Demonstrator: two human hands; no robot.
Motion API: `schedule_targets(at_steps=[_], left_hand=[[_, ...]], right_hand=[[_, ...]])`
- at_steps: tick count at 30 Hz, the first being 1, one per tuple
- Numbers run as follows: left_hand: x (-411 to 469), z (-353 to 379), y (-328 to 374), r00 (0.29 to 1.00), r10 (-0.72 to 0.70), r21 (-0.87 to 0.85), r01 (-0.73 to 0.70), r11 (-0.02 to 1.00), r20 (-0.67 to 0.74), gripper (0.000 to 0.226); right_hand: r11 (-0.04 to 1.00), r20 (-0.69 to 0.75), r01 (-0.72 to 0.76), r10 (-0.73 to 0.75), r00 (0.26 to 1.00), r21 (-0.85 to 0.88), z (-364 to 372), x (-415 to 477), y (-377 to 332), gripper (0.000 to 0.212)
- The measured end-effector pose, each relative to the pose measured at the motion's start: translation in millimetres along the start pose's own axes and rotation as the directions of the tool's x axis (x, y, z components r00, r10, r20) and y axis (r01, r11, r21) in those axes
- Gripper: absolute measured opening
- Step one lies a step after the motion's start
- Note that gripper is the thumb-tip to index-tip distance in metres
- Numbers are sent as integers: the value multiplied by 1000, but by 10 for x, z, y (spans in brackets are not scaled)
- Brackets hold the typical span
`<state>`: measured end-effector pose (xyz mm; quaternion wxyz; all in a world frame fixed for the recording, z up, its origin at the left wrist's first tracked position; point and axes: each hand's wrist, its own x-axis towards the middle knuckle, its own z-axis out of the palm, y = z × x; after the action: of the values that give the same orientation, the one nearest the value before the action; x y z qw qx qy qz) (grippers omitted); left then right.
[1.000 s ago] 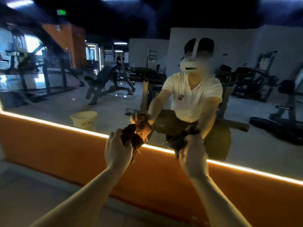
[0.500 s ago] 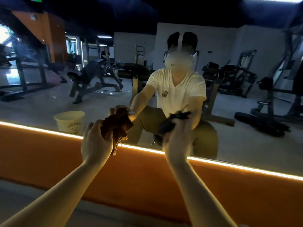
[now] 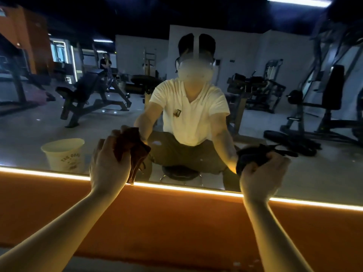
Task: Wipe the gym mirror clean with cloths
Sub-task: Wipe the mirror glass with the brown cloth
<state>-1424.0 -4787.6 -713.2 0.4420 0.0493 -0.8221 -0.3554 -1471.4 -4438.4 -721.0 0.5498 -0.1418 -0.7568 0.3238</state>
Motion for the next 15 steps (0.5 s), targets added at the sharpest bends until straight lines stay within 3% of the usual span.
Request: schedule_targets(at_steps=[2,5,8,9,10,11,13,14,15], left_hand=[[-7,-3,-13,1000,27,-12,-27,1000,7,32],[13,-38,-68,996,80,-15,-79,997,38,36],[54,-65,-126,988,136,-29,-134,991,69,40],[67,-72,-133,983,169,-35,-166,985,71,40],[77,-72,-144,977,202,-43,-199,979,71,38],[82,-77,-152,972,225,-49,-222,974,71,36],[100,-78,-170,967,247,-49,-245,968,67,33],[105,-81,-185,965,253,-48,-251,967,63,31],[114,-84,-204,962,267,-50,-264,963,64,30]], right_hand=[[1000,17,-26,26,1000,-9,104,-235,-210,35],[952,154,297,-305,940,69,361,-871,-652,27],[721,337,655,-689,642,226,452,-1361,-979,35],[669,382,702,-732,565,245,438,-1358,-982,42],[645,388,729,-747,539,228,409,-1273,-928,45],[660,357,726,-737,574,196,380,-1154,-826,43],[816,211,561,-578,788,140,286,-857,-584,28],[915,123,388,-400,908,110,235,-698,-477,23],[979,49,180,-185,982,93,187,-569,-418,23]])
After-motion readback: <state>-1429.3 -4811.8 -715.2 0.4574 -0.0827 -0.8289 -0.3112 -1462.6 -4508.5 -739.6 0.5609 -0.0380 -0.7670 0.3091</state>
